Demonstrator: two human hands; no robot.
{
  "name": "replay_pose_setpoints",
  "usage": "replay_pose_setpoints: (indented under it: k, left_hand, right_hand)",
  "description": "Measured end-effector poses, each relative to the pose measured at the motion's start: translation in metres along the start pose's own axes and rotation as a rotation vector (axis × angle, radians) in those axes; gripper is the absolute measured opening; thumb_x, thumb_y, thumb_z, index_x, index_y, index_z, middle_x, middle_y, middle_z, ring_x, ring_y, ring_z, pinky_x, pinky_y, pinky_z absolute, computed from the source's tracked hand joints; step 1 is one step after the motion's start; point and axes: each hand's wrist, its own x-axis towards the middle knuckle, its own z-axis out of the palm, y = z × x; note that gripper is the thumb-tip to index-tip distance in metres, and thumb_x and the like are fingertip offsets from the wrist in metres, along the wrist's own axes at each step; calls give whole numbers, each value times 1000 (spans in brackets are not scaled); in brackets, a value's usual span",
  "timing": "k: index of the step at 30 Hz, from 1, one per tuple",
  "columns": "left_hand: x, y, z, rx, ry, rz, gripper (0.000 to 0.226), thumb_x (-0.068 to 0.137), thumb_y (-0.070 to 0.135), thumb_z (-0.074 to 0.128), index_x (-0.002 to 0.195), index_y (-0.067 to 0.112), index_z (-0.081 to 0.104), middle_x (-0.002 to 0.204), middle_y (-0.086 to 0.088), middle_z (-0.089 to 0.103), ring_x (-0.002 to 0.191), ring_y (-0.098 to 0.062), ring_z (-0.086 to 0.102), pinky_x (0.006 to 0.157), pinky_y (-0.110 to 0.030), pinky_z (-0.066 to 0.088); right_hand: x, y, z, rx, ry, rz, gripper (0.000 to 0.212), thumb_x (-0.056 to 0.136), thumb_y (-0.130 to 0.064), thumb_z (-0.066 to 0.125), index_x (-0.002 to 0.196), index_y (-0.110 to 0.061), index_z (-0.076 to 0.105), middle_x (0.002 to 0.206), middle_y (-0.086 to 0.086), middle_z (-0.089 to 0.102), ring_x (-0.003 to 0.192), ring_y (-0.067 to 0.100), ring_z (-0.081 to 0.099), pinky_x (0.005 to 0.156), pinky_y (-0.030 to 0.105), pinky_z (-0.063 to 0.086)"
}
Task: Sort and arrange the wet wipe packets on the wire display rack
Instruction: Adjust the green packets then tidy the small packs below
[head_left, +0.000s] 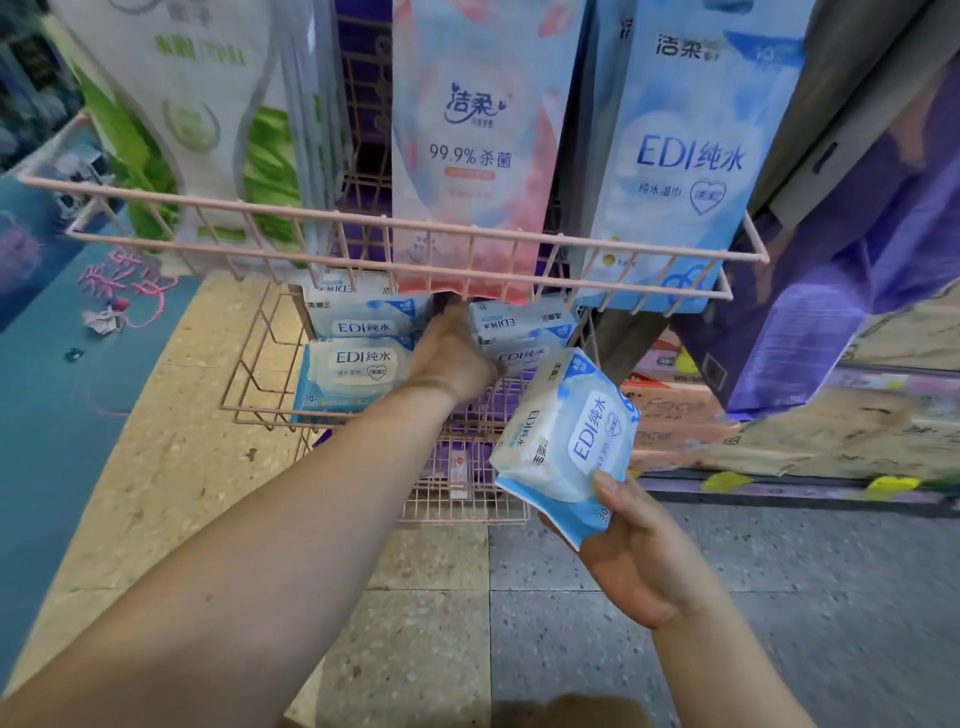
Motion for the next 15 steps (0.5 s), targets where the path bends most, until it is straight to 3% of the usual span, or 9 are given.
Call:
replay_pose_setpoints:
  k: [3,5,7,10,13,15]
  left_hand:
    - [0,0,0,70,113,59,43,74,12,76,110,17,54,114,-2,61,105,-21,58,88,-25,43]
    - [0,-1,-1,89,203,107,37,80,8,68,112,11,50,120,-9,55,111,-25,53,93,-31,41]
    - [-3,1,-3,66,234,113,37,84,11,64,117,7,47,124,-12,50,117,-28,47,97,-33,37]
    - [-18,10,-8,-31,182,47,48,87,27,63,127,8,44,132,-12,50,122,-30,47,102,-39,40]
    - [-51,13,-23,-417,108,8,55,79,59,55,122,25,53,127,-6,60,111,-28,59,98,-44,46]
    - [-78,8,-35,-681,-63,-102,60,62,72,62,110,36,56,113,2,69,96,-24,68,84,-47,55]
  right_hand:
    - [1,1,-3,-6,17,-40,52,71,-13,65,123,-12,58,125,12,64,109,24,64,91,34,53]
    - [2,2,-3,-50,23,-61,47,71,-12,65,119,-15,60,121,8,67,103,22,66,82,32,56]
    - [4,5,-1,-91,43,-68,48,71,-11,67,118,-17,59,116,4,69,97,18,68,74,29,55]
    - [8,9,6,-114,113,-78,61,63,-9,78,119,-19,56,112,0,70,91,13,67,78,28,46]
    - [14,12,19,-93,163,-144,58,60,-16,73,116,-19,57,105,-3,72,85,9,66,72,23,43]
    - [22,12,31,-113,182,-215,63,60,-15,73,120,-17,55,105,-3,72,83,7,66,69,21,46]
